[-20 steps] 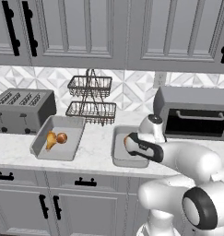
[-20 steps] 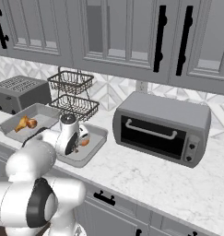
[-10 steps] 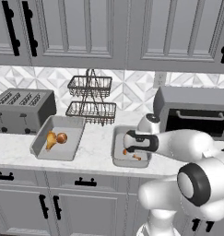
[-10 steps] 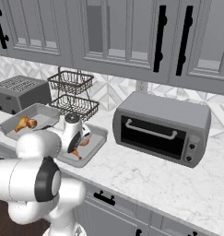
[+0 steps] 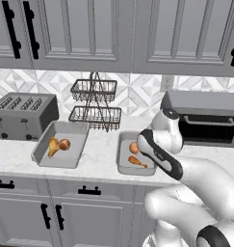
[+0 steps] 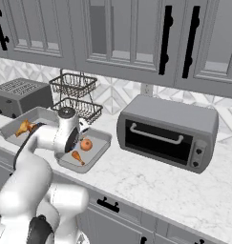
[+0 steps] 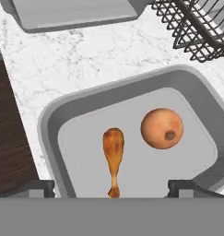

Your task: Place one onion and one chicken drumstick in each tupperware on the nearby counter, to pack two identical lunches.

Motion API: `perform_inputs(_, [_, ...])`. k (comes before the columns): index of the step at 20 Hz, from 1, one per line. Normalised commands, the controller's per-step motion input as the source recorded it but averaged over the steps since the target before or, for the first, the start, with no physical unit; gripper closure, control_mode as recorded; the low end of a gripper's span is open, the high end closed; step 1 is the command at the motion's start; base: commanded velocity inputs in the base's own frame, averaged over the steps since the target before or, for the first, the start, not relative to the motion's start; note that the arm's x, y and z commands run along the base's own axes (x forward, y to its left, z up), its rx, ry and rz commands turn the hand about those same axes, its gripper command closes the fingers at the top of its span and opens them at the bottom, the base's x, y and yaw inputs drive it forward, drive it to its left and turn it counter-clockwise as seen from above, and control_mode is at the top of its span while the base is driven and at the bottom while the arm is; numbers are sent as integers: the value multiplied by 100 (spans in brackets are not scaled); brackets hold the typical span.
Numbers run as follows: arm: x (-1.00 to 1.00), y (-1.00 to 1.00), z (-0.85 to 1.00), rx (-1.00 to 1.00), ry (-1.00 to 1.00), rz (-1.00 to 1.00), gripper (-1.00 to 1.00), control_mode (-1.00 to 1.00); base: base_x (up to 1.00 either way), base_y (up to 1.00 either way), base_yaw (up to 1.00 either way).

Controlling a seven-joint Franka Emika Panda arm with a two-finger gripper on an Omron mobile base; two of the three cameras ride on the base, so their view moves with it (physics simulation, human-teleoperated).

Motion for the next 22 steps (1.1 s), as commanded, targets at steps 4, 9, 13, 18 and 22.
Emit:
perform_inputs(4, [-85, 30, 99, -11, -46, 0, -100, -100, 0, 0, 0])
perform_inputs(9, [-83, 62, 78, -22, -43, 3, -100, -100, 0, 0, 0])
perform_inputs(13, [-69, 60, 64, -24, -38, 3, -100, -100, 0, 0, 0])
perform_inputs(18, [-17, 3, 3, -1, -4, 1, -100, -100, 0, 0, 0])
perform_inputs(22, [-12, -17, 0, 10, -2, 0, -100, -100, 0, 0, 0])
